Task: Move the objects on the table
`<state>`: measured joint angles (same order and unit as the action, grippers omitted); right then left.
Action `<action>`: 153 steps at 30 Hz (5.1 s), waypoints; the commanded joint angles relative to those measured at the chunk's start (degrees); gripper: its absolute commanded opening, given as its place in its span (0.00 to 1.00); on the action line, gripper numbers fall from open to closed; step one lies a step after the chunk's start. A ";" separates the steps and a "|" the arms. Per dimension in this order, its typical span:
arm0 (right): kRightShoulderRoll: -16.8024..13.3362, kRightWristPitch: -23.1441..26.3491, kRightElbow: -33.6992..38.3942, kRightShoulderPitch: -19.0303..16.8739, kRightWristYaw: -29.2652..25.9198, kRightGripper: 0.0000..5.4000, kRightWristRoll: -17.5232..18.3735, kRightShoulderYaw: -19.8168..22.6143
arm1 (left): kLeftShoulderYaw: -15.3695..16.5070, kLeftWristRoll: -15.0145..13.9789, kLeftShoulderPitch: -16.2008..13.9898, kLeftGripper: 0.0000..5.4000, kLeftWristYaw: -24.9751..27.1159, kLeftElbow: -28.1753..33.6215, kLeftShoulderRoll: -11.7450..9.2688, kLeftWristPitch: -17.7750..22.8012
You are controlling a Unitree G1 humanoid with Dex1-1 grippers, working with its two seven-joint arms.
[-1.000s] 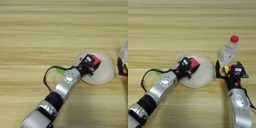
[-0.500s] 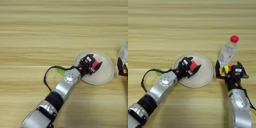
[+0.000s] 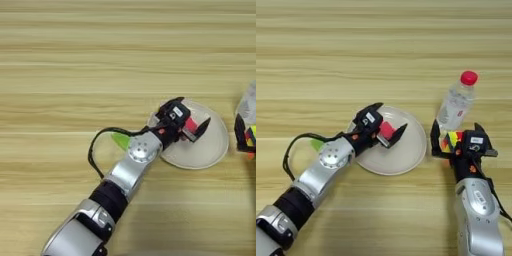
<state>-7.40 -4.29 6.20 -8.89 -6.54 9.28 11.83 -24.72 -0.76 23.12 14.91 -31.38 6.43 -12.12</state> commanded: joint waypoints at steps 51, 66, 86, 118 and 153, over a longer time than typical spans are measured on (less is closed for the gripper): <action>0.84 2.51 0.07 6.13 -4.72 1.00 -10.65 -18.81 | 25.19 0.96 -21.65 0.99 -15.77 22.31 -7.06 -0.32; 1.12 2.42 -9.18 10.44 -6.01 1.00 -10.23 -19.31 | 25.71 0.97 -21.73 0.99 -16.08 21.46 -7.06 -0.63; 0.94 2.09 -13.16 9.31 -7.19 0.91 -10.15 -19.96 | 25.95 0.97 -21.60 1.00 -16.24 21.41 -7.07 -0.64; 0.29 2.90 -6.43 7.68 -6.88 0.43 -9.97 -19.17 | 25.94 1.06 -21.26 1.00 -16.25 20.71 -6.82 -0.71; -8.54 3.63 -3.54 0.67 0.50 0.43 -2.42 11.39 | 26.91 0.51 -20.32 1.00 -15.85 18.64 -7.23 -1.78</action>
<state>-15.24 0.14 4.22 -9.64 -6.63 6.67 22.44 2.01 -0.31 2.34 -0.96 -12.30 -0.73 -13.86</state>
